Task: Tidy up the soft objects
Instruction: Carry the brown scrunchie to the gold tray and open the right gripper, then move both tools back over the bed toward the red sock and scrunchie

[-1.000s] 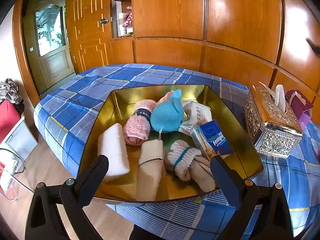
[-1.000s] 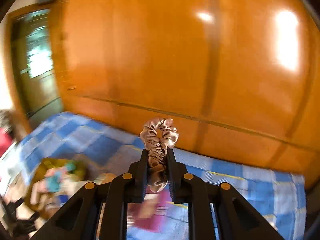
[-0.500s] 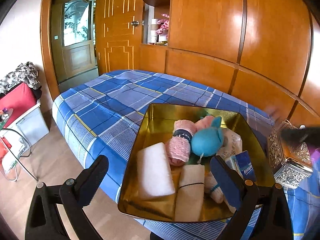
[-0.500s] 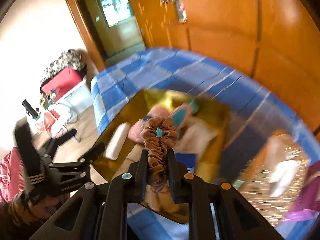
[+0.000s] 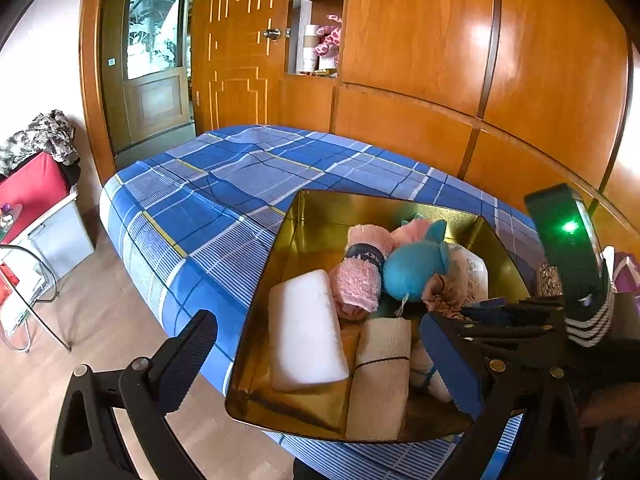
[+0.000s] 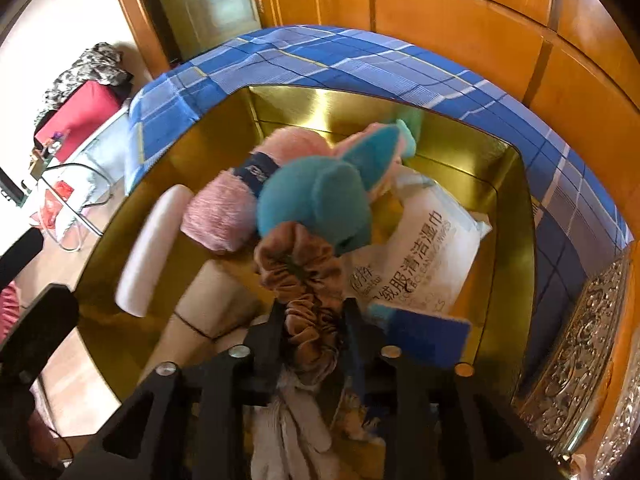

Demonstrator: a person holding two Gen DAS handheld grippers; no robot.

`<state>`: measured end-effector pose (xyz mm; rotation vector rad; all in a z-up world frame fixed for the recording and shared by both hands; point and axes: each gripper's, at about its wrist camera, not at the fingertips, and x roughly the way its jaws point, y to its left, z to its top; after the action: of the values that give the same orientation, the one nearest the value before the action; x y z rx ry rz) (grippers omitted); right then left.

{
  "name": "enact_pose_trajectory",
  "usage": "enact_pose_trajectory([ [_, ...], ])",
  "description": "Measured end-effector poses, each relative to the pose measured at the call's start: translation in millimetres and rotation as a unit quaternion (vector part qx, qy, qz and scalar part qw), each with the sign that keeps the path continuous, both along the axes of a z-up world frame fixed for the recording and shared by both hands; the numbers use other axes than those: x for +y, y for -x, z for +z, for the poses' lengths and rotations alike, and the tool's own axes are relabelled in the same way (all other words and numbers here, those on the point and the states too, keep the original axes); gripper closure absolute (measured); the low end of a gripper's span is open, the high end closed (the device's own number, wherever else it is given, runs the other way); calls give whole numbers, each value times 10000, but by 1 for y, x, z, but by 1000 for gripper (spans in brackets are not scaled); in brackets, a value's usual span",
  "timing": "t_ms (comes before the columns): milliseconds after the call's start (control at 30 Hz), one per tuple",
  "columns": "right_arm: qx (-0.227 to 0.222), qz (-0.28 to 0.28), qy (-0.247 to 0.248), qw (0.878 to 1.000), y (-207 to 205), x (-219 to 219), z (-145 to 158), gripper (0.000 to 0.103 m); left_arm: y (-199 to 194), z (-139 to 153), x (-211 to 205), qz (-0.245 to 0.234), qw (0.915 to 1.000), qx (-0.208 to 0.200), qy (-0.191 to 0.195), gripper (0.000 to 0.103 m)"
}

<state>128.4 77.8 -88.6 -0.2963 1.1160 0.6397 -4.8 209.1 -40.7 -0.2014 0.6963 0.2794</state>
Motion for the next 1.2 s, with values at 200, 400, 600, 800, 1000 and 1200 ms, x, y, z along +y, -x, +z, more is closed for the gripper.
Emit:
enact_pose_trajectory([
  [200, 82, -53, -219, 9997, 11, -8, 6, 58, -2, -3, -3, -43, 10000, 45, -31, 1],
  [400, -310, -220, -347, 9987, 26, -19, 28, 49, 0, 1, -5, -69, 9999, -34, -68, 1],
  [600, -775, -412, -467, 9950, 41, -39, 55, 49, 3, 6, -15, -232, 9995, -121, -160, 1],
  [800, -1170, -521, -615, 9899, 60, -70, 79, 49, 6, 12, -28, -476, 9983, -190, -266, 1],
  [1000, -1473, -738, -818, 9829, 76, -117, 101, 49, 8, 13, -51, -867, 9952, -198, -397, 1],
  [1200, -1684, -1216, -1013, 9729, 88, -180, 121, 49, 12, 14, -80, -1470, 9875, -178, -541, 1],
])
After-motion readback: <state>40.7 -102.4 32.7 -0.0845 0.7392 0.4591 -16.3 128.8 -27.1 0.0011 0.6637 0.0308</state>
